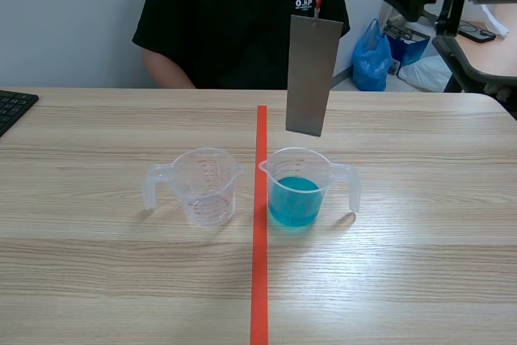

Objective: Do the redox reaction experiment.
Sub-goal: 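Raise the plate and point at it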

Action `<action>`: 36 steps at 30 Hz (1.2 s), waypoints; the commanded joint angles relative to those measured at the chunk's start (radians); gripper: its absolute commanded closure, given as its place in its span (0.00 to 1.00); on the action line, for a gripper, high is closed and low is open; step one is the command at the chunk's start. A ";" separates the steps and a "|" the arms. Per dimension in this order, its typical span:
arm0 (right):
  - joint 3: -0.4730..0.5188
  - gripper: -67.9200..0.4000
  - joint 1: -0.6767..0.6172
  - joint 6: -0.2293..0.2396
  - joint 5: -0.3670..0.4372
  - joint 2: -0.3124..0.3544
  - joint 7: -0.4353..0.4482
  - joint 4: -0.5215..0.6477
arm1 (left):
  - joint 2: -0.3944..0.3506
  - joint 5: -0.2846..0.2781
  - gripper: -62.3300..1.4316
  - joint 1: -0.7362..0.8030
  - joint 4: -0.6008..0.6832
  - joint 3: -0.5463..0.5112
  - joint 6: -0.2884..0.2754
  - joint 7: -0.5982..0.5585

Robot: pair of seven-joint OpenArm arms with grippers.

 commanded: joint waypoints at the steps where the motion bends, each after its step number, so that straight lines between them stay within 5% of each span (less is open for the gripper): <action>1: 0.013 0.97 0.023 0.000 0.019 0.016 0.006 0.011 | -0.009 -0.010 0.93 0.000 0.010 -0.001 0.005 -0.010; 19: 0.013 0.97 0.023 0.000 0.023 0.013 0.006 0.011 | -0.018 -0.018 0.93 -0.024 0.010 -0.001 0.001 -0.018; 23: 0.013 0.97 0.023 0.000 0.023 0.013 0.006 0.011 | -0.063 -0.107 0.93 -0.064 0.010 0.000 -0.017 -0.035; 29: 0.013 0.97 0.023 0.000 0.023 0.013 0.003 0.011 | -0.192 -0.269 0.93 -0.189 0.010 0.011 -0.189 -0.023; 36: 0.013 0.97 0.023 0.000 0.023 0.013 0.003 0.011 | -0.325 -0.443 0.93 -0.407 0.010 0.147 -0.410 0.101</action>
